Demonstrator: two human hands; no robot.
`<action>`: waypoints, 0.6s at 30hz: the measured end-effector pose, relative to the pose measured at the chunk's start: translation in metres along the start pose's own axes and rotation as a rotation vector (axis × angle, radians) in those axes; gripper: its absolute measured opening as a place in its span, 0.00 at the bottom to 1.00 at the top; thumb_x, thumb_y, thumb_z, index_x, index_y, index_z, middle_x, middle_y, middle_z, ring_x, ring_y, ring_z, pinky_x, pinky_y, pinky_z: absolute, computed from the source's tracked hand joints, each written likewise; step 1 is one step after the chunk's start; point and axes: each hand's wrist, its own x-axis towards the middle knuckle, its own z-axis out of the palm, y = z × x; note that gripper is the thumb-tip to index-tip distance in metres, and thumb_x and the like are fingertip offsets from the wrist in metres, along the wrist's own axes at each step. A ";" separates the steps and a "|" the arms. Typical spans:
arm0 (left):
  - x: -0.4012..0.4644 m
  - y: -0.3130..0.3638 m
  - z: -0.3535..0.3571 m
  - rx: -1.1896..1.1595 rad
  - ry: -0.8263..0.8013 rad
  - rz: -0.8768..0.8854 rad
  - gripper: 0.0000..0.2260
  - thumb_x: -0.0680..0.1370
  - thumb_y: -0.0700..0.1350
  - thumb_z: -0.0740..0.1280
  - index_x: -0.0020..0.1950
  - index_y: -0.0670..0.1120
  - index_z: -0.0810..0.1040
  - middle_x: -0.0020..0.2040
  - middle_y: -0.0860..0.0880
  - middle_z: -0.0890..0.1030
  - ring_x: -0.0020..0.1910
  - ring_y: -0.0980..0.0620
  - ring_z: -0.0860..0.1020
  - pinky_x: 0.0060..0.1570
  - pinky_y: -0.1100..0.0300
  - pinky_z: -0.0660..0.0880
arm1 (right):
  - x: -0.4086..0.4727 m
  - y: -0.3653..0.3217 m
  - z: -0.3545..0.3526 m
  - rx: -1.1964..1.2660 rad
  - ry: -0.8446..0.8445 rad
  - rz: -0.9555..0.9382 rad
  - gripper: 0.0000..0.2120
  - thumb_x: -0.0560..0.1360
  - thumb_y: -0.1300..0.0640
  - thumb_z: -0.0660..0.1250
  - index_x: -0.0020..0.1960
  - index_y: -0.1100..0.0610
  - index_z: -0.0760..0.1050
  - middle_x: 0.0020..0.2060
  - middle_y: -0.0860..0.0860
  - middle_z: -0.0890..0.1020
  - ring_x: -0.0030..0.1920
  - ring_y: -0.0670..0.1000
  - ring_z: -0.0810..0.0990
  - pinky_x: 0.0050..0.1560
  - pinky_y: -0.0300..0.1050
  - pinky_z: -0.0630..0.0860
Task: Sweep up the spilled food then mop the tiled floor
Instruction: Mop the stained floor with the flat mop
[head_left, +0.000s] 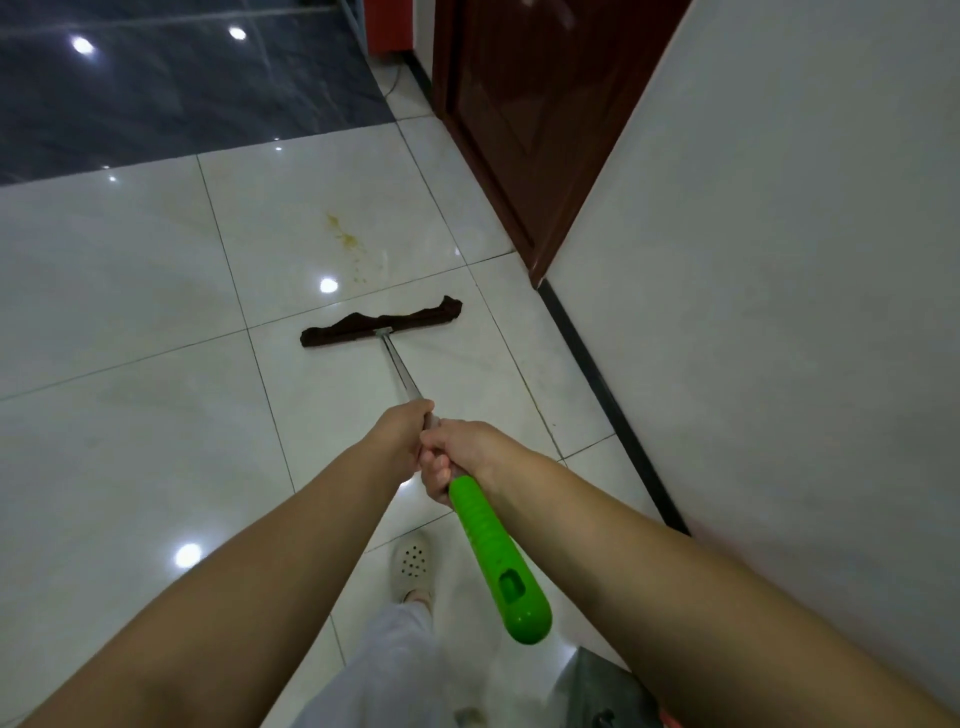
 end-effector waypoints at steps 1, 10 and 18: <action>0.006 0.011 0.000 0.007 0.004 0.000 0.16 0.81 0.44 0.57 0.34 0.41 0.68 0.33 0.44 0.70 0.32 0.49 0.71 0.34 0.59 0.70 | 0.005 -0.011 0.002 0.010 -0.005 0.010 0.13 0.78 0.66 0.55 0.36 0.56 0.66 0.20 0.50 0.67 0.13 0.43 0.62 0.16 0.27 0.60; 0.033 0.066 -0.005 0.115 -0.060 0.010 0.09 0.77 0.42 0.61 0.37 0.42 0.71 0.35 0.46 0.73 0.34 0.51 0.72 0.32 0.59 0.72 | 0.010 -0.065 0.006 0.097 -0.056 0.061 0.11 0.79 0.64 0.57 0.38 0.58 0.66 0.26 0.50 0.66 0.13 0.43 0.63 0.14 0.28 0.60; -0.003 0.017 0.002 0.085 -0.076 0.018 0.09 0.75 0.39 0.61 0.34 0.42 0.70 0.30 0.47 0.71 0.31 0.51 0.71 0.30 0.59 0.70 | -0.035 -0.027 -0.015 0.073 -0.076 0.139 0.13 0.80 0.62 0.58 0.36 0.60 0.66 0.24 0.50 0.66 0.13 0.43 0.62 0.14 0.28 0.60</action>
